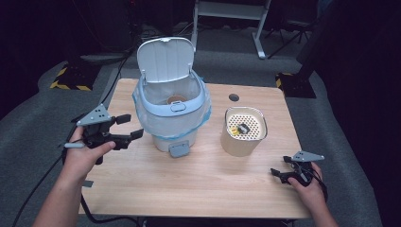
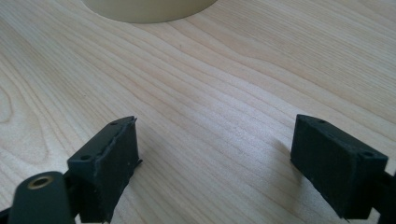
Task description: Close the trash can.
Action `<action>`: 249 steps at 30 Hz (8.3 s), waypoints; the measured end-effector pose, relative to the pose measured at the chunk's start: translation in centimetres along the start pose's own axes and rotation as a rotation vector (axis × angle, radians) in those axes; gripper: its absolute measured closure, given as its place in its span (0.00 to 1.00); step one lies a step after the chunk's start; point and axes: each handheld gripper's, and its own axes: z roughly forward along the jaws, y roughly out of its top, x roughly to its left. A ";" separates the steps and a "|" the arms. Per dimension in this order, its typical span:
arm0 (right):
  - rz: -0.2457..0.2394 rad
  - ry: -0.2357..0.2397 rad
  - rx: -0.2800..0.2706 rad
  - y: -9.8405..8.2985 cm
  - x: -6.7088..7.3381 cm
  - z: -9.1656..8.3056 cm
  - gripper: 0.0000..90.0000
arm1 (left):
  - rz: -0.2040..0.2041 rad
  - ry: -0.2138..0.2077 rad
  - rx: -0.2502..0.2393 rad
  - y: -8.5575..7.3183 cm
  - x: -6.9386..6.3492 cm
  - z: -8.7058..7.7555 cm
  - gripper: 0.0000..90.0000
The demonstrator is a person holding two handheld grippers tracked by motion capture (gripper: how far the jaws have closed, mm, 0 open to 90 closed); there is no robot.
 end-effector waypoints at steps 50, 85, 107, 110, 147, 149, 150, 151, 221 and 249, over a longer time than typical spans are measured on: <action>0.004 0.003 -0.002 0.0 0.0 0.0 0.18 | -0.002 -0.001 -0.249 11.8 8.1 2.4 0.30; 0.003 0.006 -0.003 0.0 0.0 0.0 0.18 | 0.063 -0.128 -0.179 10.3 7.2 4.1 0.41; 0.003 0.006 -0.003 0.0 0.0 0.0 0.18 | -0.019 -0.241 -0.041 10.8 3.0 5.8 0.50; 0.003 0.006 -0.003 0.0 0.0 0.0 0.18 | -0.037 -0.203 -0.035 10.9 2.8 6.4 0.51; 0.002 0.006 -0.003 0.0 0.0 0.0 0.18 | 0.078 0.057 0.074 10.6 0.4 9.5 0.50; 0.003 0.005 -0.003 0.0 0.0 0.0 0.18 | 0.081 0.072 0.084 10.7 0.2 9.6 0.50; 0.003 0.006 -0.002 0.0 0.0 0.0 0.18 | 0.083 0.075 0.090 10.8 0.1 9.6 0.51; 0.002 0.005 -0.003 0.0 0.0 0.0 0.18 | 0.081 0.078 0.091 10.8 0.1 9.6 0.51; -0.003 0.017 -0.003 0.1 -0.1 0.1 0.18 | 0.104 0.021 0.110 -5.2 -5.0 5.6 0.29; -0.004 0.017 -0.003 0.1 -0.1 0.1 0.18 | 0.017 0.072 0.333 -14.2 -3.4 9.3 0.23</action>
